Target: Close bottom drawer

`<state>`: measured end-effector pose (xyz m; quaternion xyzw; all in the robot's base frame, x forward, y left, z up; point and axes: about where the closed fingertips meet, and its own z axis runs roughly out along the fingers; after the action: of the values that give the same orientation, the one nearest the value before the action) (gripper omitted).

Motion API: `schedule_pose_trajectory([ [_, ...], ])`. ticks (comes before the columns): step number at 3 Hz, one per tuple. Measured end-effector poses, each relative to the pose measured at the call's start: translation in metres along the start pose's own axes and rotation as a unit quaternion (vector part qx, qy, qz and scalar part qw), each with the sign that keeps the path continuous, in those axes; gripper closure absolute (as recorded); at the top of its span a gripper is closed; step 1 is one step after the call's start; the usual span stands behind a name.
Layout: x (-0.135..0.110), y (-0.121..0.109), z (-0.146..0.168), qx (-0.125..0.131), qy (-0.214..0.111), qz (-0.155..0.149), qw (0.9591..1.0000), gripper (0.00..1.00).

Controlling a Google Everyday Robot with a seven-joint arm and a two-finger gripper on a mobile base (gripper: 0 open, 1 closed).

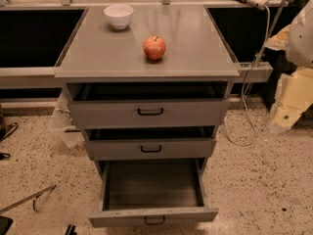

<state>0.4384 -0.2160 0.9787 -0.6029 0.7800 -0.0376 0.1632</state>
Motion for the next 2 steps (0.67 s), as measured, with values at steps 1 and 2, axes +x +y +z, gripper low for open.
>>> schedule_pose_trajectory([
  [1,0.0,0.0,0.0,0.0,0.0,0.0,1.0,0.0],
  [2,0.0002,0.0015,0.005,0.005,-0.009,0.001,1.0,0.0],
])
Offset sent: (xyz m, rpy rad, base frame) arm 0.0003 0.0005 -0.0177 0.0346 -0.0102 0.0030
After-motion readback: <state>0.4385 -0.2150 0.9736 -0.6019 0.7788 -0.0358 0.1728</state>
